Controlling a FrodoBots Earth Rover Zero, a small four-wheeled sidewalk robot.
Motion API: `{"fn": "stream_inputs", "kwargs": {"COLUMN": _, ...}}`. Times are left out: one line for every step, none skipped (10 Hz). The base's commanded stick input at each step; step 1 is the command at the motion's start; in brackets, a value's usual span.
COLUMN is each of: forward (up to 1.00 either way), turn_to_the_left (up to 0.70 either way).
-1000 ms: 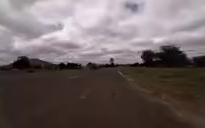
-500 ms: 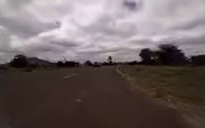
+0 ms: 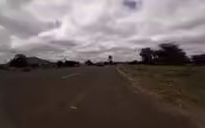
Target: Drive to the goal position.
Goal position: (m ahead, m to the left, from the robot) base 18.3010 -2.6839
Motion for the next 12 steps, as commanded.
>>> {"fn": "stream_inputs", "kwargs": {"forward": 0.6, "turn_to_the_left": 0.0}}
{"fn": "stream_inputs", "kwargs": {"forward": 0.6, "turn_to_the_left": 0.0}}
{"fn": "stream_inputs", "kwargs": {"forward": 0.6, "turn_to_the_left": -0.02}}
{"fn": "stream_inputs", "kwargs": {"forward": 0.6, "turn_to_the_left": -0.1}}
{"fn": "stream_inputs", "kwargs": {"forward": 0.6, "turn_to_the_left": -0.15}}
{"fn": "stream_inputs", "kwargs": {"forward": 0.6, "turn_to_the_left": -0.15}}
{"fn": "stream_inputs", "kwargs": {"forward": 0.6, "turn_to_the_left": -0.15}}
{"fn": "stream_inputs", "kwargs": {"forward": 0.6, "turn_to_the_left": -0.15}}
{"fn": "stream_inputs", "kwargs": {"forward": 0.6, "turn_to_the_left": -0.15}}
{"fn": "stream_inputs", "kwargs": {"forward": 0.6, "turn_to_the_left": -0.15}}
{"fn": "stream_inputs", "kwargs": {"forward": 0.6, "turn_to_the_left": -0.11}}
{"fn": "stream_inputs", "kwargs": {"forward": 0.6, "turn_to_the_left": -0.03}}
